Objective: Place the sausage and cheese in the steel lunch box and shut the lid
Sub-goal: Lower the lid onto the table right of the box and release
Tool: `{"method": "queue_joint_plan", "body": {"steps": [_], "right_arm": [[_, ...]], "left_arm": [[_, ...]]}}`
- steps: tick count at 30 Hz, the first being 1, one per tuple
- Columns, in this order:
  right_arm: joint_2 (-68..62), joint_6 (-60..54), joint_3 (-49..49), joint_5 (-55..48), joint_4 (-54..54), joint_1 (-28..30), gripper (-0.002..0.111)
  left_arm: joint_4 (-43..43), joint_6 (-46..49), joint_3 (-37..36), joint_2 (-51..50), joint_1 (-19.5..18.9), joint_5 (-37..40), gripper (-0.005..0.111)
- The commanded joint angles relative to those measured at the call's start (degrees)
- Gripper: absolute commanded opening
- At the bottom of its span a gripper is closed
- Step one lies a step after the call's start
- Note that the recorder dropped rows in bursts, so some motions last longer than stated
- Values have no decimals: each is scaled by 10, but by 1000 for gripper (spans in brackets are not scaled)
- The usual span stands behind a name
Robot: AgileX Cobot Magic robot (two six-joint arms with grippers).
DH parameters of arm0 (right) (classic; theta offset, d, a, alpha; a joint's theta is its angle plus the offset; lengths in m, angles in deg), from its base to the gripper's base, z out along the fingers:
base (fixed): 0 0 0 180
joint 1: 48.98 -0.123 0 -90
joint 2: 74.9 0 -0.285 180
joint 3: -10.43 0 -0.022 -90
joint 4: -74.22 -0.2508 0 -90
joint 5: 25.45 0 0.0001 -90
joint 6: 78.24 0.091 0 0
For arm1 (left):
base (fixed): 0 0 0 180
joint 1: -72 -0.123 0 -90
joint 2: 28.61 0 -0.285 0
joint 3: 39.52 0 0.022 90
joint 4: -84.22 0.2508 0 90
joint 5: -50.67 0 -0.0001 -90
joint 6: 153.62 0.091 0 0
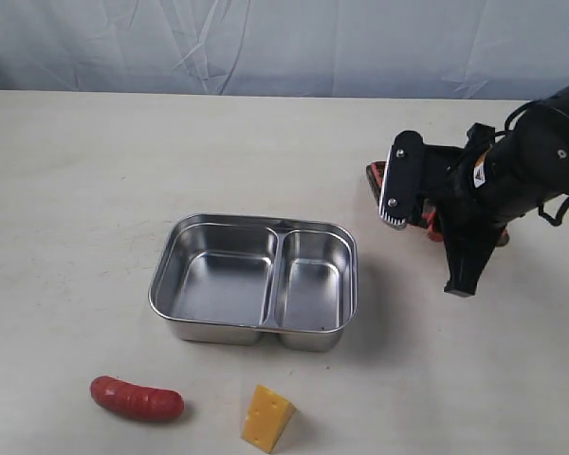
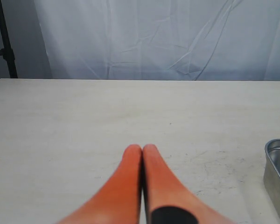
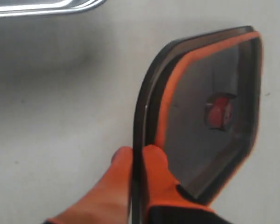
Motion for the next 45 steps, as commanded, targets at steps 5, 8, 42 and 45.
{"method": "queue_joint_plan", "body": {"steps": [5,8,42,45], "right_arm": [[-15,4,-2,-25,-54,0,49],[-15,7,-2,-26,-54,0,50],[267,318,73,-63,-317,0,0],[282,318,119,-39,-323,0,0]], "left_arm": [[1,0,-3,3,4,-3,0],[1,0,-3,3,4,-3,0],[-165,-27,-3,3,4,-99,0],[-301,-29,-3,3,4,-113,0]]}}
